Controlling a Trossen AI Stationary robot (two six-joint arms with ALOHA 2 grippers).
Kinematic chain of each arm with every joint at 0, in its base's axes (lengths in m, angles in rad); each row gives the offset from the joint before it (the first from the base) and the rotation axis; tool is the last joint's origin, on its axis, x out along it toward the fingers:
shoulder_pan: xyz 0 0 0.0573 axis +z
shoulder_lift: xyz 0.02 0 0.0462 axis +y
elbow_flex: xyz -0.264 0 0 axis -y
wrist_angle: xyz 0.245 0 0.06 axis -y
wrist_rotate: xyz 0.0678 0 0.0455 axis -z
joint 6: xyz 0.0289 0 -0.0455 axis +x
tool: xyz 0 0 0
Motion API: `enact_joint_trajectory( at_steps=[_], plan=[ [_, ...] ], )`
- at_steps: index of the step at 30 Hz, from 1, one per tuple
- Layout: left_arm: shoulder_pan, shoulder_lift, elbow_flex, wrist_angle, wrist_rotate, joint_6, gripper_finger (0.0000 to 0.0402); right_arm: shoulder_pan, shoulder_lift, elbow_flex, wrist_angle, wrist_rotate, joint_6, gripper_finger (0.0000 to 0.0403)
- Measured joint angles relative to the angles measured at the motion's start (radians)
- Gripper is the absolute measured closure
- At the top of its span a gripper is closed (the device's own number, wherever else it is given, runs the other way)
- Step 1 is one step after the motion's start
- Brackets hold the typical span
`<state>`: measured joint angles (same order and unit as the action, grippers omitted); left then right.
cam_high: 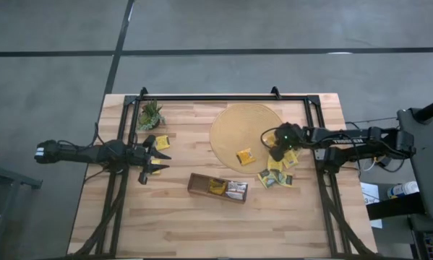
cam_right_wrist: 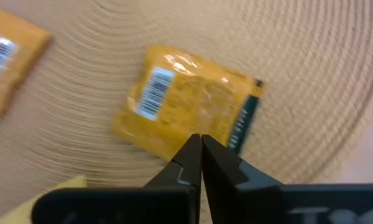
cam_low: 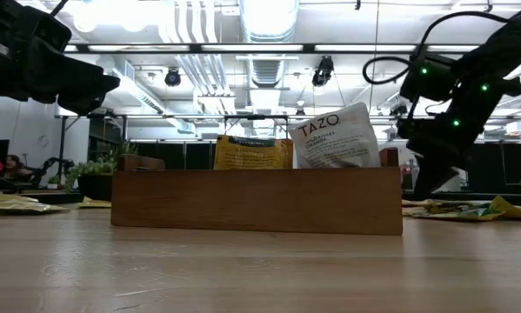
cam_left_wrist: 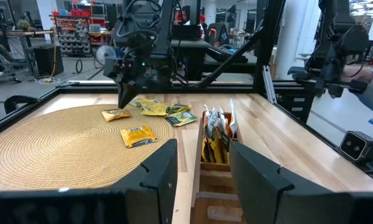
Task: Pick & Place Tea
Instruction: Put the orange tea bag into the middle section of the wooden organizer
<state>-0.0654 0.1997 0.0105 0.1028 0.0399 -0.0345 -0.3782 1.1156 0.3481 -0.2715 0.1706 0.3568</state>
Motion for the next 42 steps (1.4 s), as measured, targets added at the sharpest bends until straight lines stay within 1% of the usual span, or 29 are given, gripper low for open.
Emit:
enact_joint_trajectory(
  at_steps=[7, 14, 17, 23, 26, 31, 36, 39, 42],
  plan=[
    [0.000, 0.000, 0.000, 0.000, 0.000, 0.000, 0.0262, 0.003, 0.000, 0.048, 0.002, -0.017, 0.031, 0.0394],
    [0.000, 0.000, 0.000, 0.000, 0.000, 0.000, 0.0262, 0.007, 0.000, 0.045, -0.001, -0.014, 0.055, 0.0393],
    [0.000, 0.000, 0.000, 0.000, 0.000, 0.000, 0.0262, 0.007, 0.000, 0.044, 0.000, 0.004, 0.055, 0.0384],
    [0.000, 0.000, 0.000, 0.000, 0.000, 0.000, 0.0262, 0.007, 0.000, 0.040, 0.000, 0.024, 0.054, 0.0346],
    [0.000, 0.000, 0.000, 0.000, 0.000, 0.000, 0.0262, 0.007, 0.000, 0.036, 0.001, 0.066, 0.054, 0.0319],
    [0.000, 0.000, 0.000, 0.000, 0.000, 0.000, 0.0262, 0.007, 0.000, 0.014, 0.001, 0.068, 0.060, 0.0272],
    [0.000, 0.000, 0.000, 0.000, 0.000, 0.000, 0.0262, 0.004, 0.000, -0.022, 0.044, 0.071, 0.063, 0.0227],
    [0.000, 0.000, 0.000, 0.000, 0.000, 0.000, 0.0262, 0.004, 0.000, -0.038, 0.053, 0.073, 0.063, 0.0211],
    [0.000, 0.000, 0.000, 0.000, 0.000, 0.000, 0.0262, 0.004, 0.001, -0.060, 0.067, 0.073, 0.063, 0.0206]
  ],
)
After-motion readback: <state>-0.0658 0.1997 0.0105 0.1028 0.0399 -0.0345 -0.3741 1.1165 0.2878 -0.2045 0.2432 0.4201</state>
